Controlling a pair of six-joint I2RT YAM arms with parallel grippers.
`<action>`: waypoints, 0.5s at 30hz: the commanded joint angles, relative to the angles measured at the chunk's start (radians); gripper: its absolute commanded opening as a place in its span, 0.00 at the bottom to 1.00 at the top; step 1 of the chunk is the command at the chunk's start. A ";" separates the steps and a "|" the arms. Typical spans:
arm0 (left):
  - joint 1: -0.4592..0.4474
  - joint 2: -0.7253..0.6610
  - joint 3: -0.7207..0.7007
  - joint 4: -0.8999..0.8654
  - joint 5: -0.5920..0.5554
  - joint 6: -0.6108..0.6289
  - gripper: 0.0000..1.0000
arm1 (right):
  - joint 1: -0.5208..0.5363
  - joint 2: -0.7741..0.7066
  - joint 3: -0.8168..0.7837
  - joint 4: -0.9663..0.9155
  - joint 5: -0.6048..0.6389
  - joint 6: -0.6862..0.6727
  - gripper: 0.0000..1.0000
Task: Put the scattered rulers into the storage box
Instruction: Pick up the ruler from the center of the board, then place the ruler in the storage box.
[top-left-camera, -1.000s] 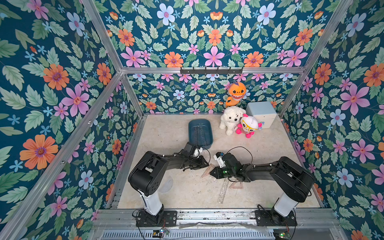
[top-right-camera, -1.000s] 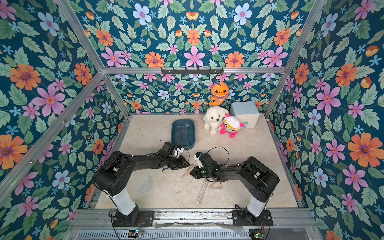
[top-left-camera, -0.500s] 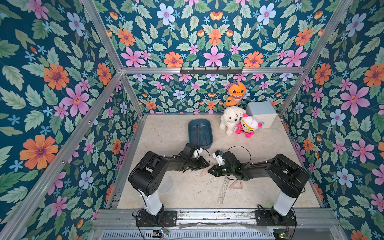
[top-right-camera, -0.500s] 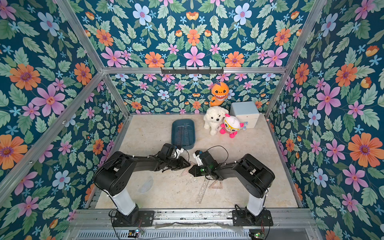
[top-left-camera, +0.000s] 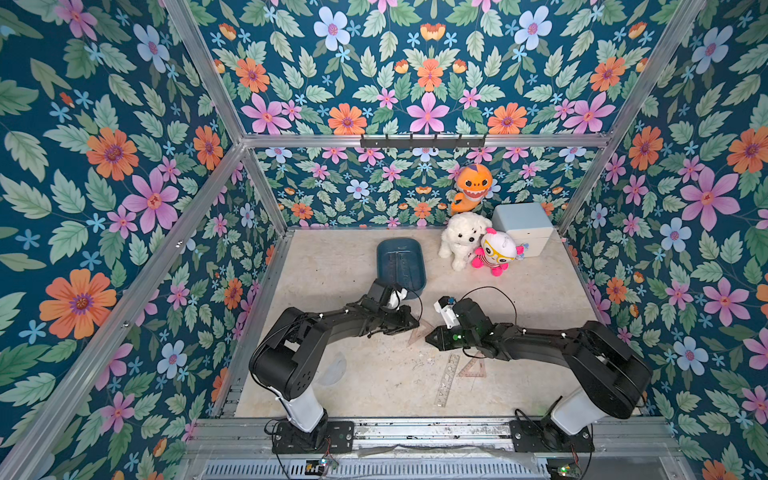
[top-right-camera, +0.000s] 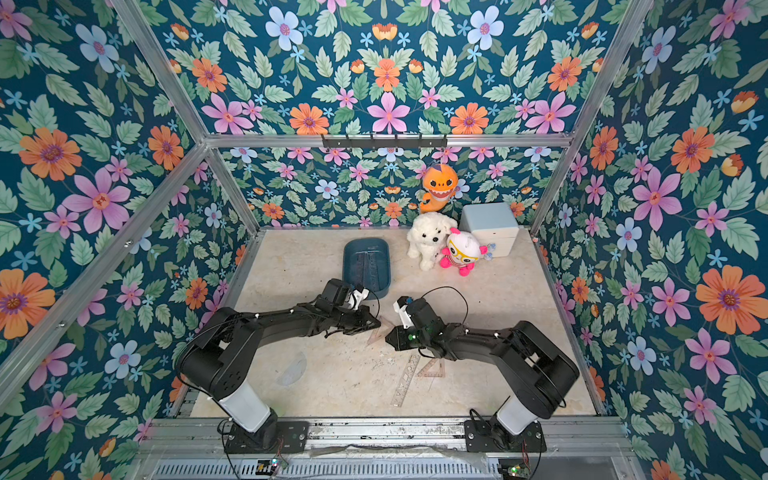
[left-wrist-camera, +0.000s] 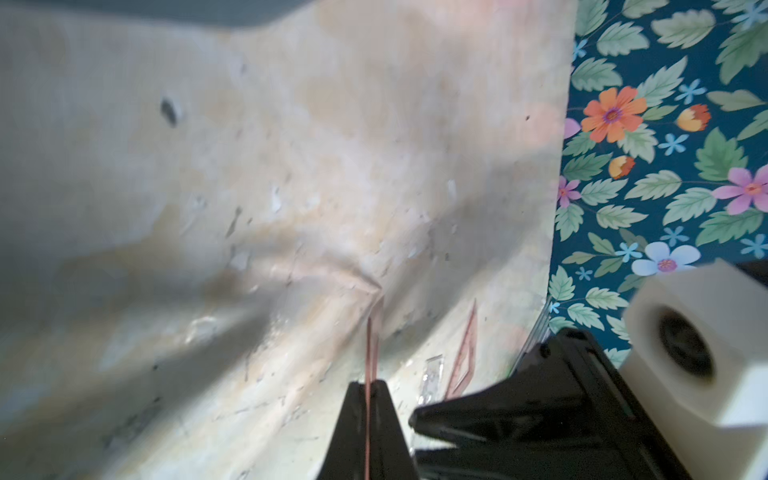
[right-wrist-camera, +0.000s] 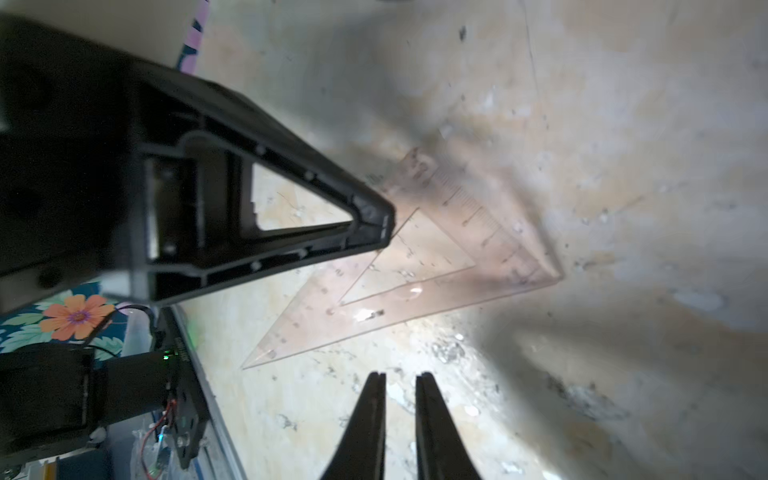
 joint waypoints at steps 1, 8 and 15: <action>0.018 -0.011 0.087 -0.062 -0.064 -0.023 0.00 | -0.032 -0.059 -0.002 -0.092 -0.001 -0.048 0.18; 0.089 0.058 0.286 0.015 -0.237 -0.140 0.00 | -0.119 -0.085 0.018 -0.091 -0.080 -0.067 0.18; 0.099 0.198 0.391 0.151 -0.441 -0.255 0.00 | -0.205 -0.035 0.054 -0.043 -0.194 -0.066 0.18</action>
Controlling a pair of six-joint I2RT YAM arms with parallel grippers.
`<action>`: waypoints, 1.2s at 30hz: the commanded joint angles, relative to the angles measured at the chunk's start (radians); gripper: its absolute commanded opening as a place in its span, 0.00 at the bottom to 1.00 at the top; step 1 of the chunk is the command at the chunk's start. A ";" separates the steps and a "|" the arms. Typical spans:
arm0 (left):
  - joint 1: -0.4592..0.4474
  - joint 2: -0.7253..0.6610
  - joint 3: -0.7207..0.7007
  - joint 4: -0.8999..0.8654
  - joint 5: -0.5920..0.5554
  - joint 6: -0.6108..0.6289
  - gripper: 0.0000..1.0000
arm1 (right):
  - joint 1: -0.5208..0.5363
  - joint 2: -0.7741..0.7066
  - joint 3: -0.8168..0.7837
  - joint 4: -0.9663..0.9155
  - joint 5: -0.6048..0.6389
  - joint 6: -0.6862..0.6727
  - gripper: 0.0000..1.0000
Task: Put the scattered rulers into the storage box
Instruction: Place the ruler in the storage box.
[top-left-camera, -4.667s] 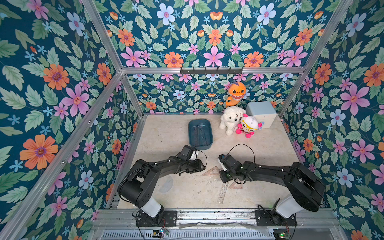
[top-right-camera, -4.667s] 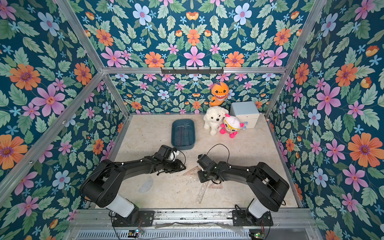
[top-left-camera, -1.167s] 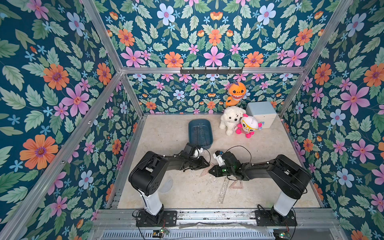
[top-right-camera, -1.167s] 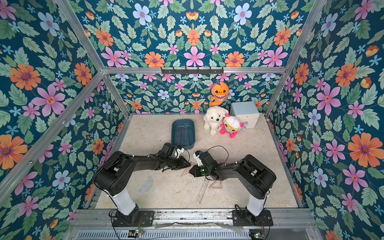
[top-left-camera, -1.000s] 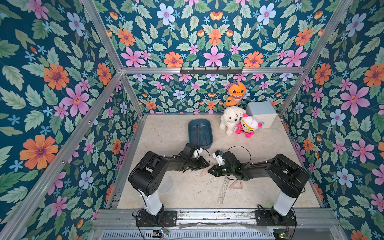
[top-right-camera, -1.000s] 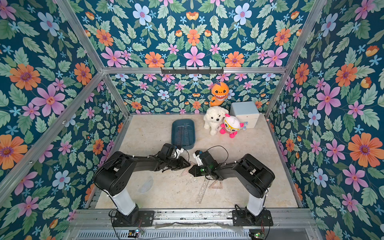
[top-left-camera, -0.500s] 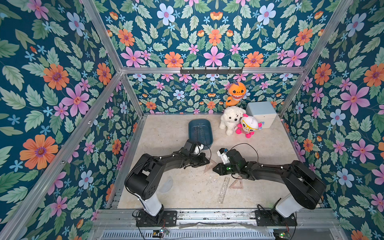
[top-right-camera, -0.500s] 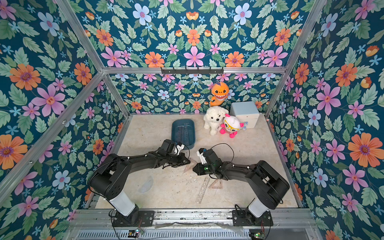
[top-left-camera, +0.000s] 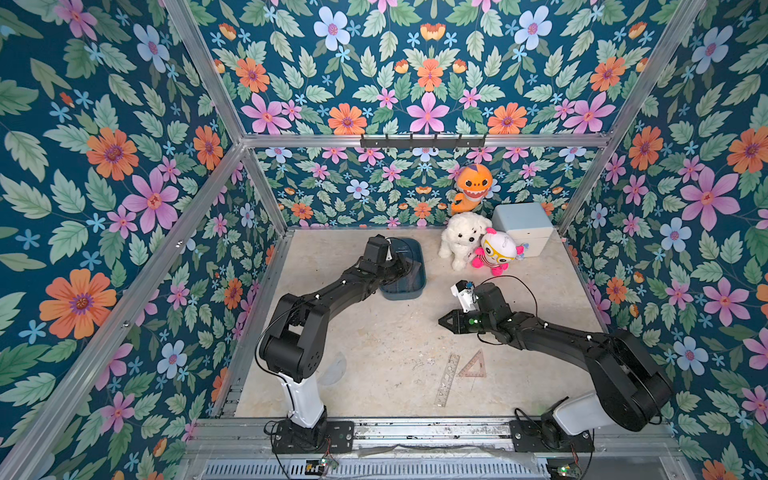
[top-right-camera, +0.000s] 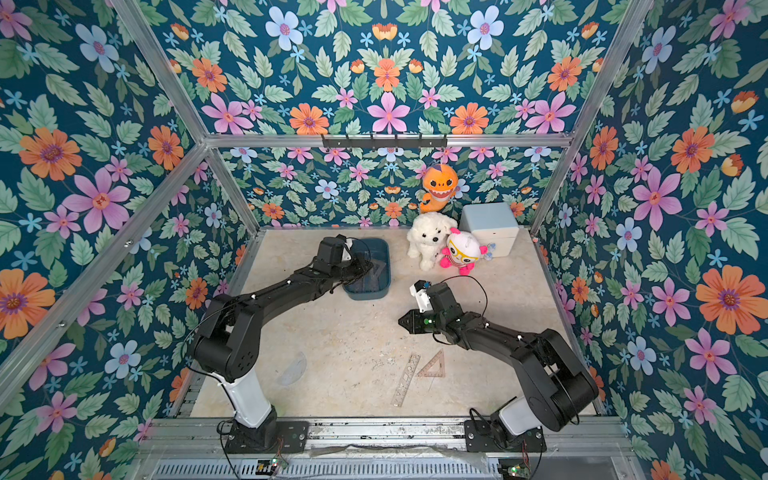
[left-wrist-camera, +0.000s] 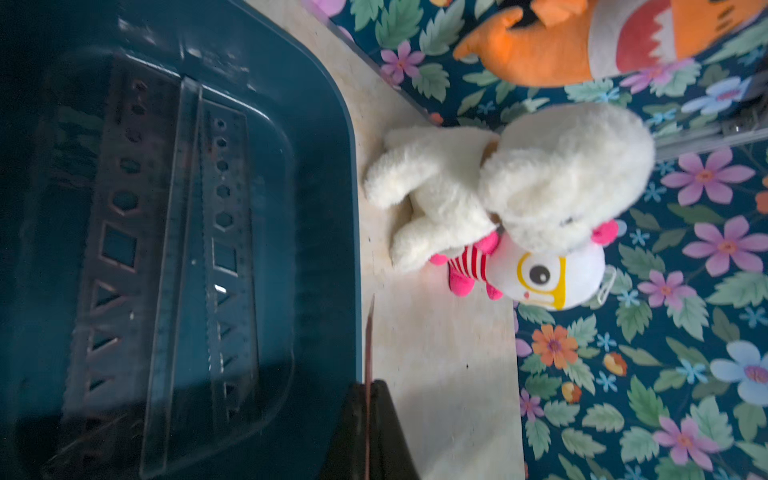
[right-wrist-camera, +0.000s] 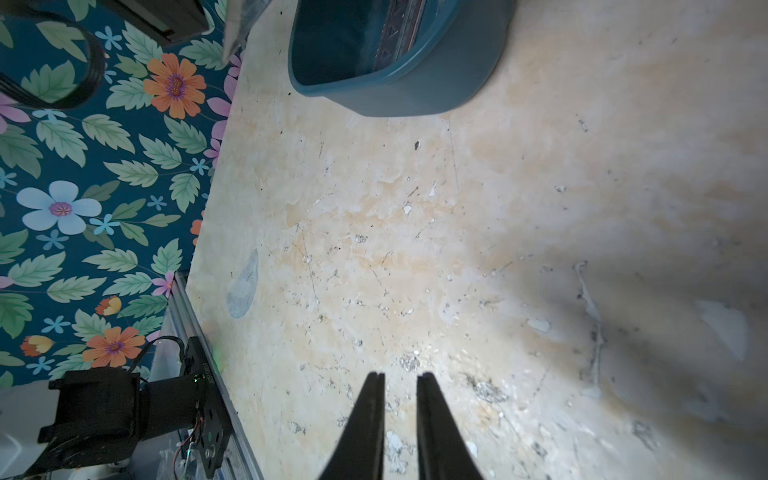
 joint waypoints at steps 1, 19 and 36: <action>0.001 0.049 0.030 0.095 -0.143 -0.079 0.00 | -0.029 0.013 0.015 0.040 -0.081 -0.010 0.18; -0.037 0.247 0.091 0.200 -0.277 -0.172 0.01 | -0.095 0.034 0.003 0.107 -0.169 0.012 0.18; -0.062 0.277 0.096 0.150 -0.292 -0.164 0.06 | -0.105 0.011 -0.016 0.128 -0.176 0.018 0.19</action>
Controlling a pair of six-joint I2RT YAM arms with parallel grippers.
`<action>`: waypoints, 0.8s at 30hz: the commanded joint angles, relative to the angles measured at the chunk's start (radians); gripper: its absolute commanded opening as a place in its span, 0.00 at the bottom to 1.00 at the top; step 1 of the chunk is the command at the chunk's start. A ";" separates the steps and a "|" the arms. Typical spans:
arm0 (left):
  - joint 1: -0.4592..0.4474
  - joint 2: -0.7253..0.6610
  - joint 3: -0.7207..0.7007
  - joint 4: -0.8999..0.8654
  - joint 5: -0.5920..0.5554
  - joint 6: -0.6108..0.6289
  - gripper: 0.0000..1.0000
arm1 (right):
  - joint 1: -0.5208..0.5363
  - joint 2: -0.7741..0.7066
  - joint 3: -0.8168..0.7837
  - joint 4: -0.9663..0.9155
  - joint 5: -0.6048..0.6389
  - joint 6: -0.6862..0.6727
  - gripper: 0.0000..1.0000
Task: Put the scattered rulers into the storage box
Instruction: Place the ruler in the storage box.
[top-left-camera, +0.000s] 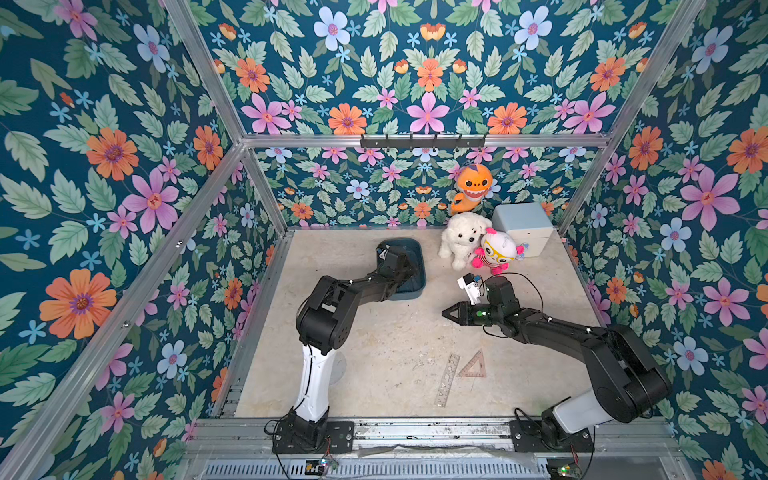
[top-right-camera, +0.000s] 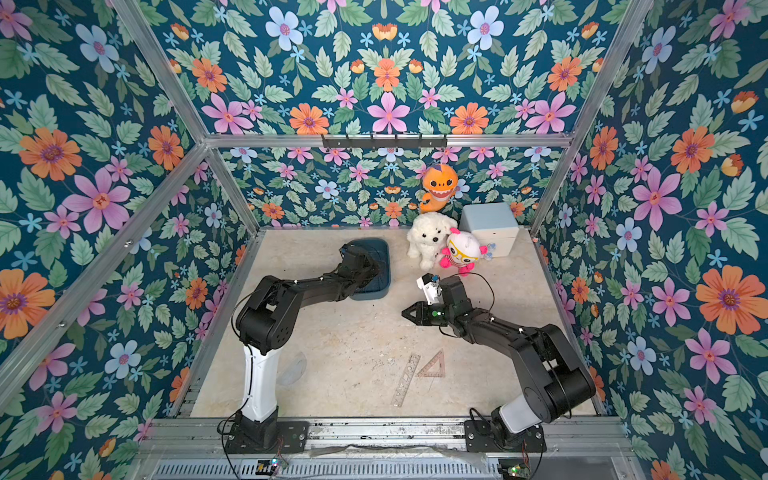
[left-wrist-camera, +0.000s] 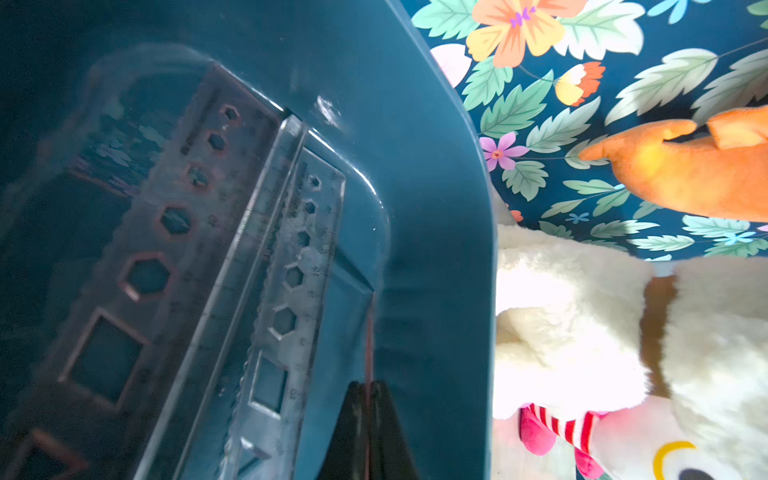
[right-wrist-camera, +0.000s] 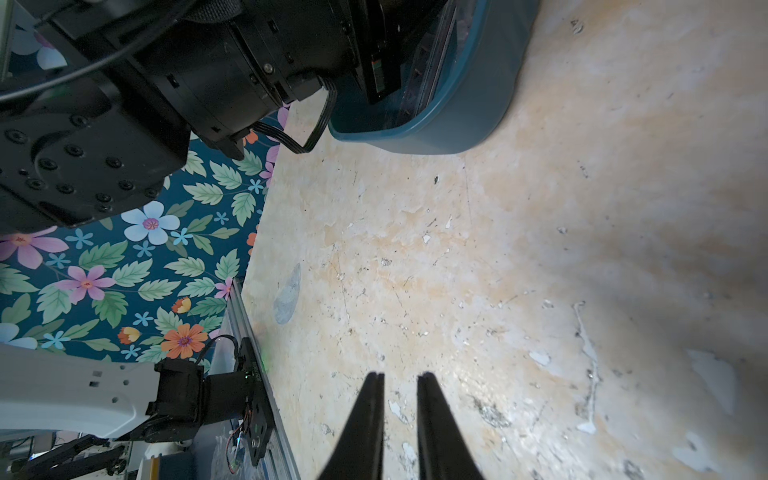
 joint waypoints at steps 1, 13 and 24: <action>-0.004 -0.004 0.004 -0.024 -0.007 0.015 0.06 | -0.001 -0.010 -0.002 0.023 -0.013 0.001 0.19; -0.015 -0.074 -0.050 -0.024 -0.021 0.027 0.32 | -0.004 -0.023 -0.008 0.040 -0.015 0.002 0.19; -0.023 -0.208 -0.097 -0.080 -0.083 0.147 0.34 | -0.005 -0.065 -0.005 -0.017 0.001 -0.009 0.21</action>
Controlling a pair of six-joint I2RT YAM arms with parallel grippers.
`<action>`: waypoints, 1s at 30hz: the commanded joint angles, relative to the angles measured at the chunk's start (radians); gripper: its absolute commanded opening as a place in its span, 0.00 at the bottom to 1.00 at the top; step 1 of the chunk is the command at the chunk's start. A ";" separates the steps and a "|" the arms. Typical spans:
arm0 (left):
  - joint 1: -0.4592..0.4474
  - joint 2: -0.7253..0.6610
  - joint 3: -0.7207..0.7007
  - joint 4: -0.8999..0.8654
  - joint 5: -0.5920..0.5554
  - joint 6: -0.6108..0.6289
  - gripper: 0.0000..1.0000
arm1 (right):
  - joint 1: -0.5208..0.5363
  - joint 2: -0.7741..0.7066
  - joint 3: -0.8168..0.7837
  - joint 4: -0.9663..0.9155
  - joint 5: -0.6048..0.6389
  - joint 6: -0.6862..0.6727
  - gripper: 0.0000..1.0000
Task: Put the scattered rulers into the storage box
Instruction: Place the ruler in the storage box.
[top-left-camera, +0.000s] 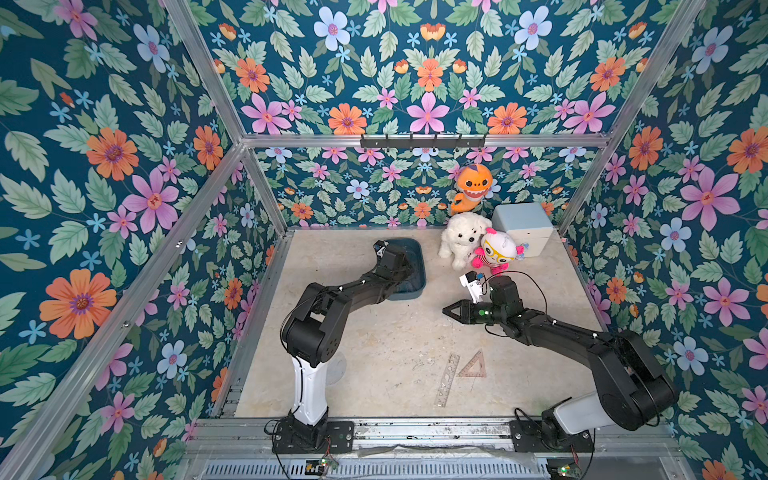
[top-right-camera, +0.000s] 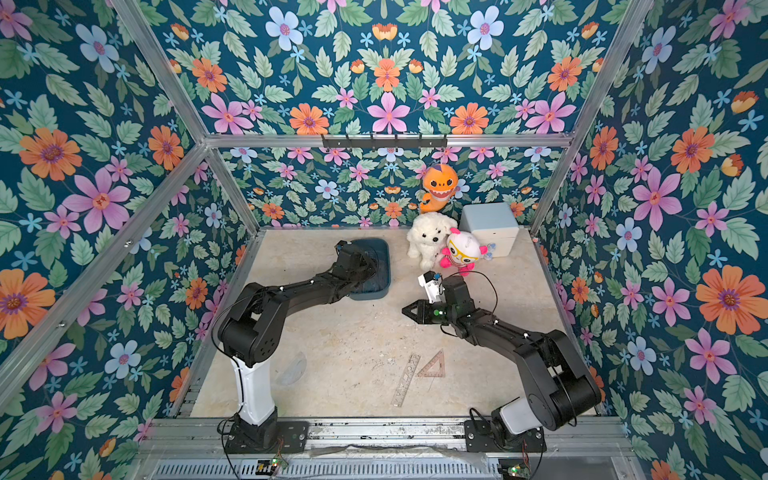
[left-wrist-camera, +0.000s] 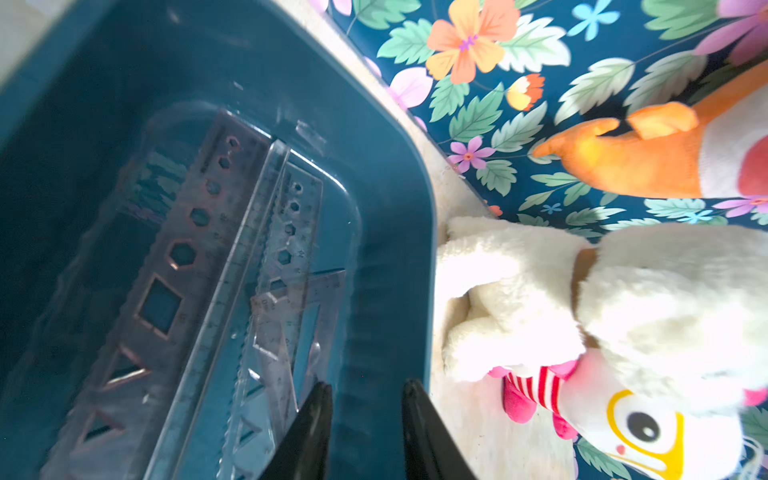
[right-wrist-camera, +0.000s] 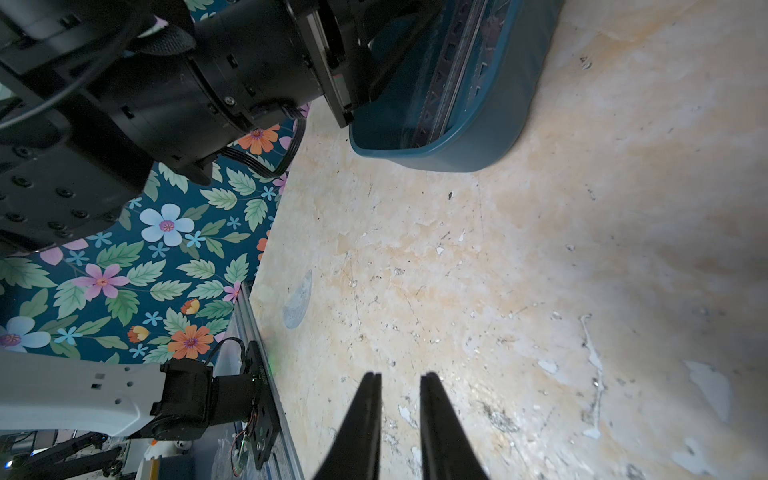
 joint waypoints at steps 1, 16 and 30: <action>-0.012 -0.053 -0.015 -0.038 -0.037 0.097 0.34 | 0.005 -0.028 0.008 -0.066 0.022 -0.008 0.21; -0.160 -0.383 -0.354 -0.182 0.158 0.356 0.51 | 0.545 -0.359 -0.178 -0.524 0.670 0.319 0.30; -0.171 -0.407 -0.465 -0.195 0.322 0.380 0.57 | 0.694 -0.229 -0.212 -0.406 0.704 0.505 0.45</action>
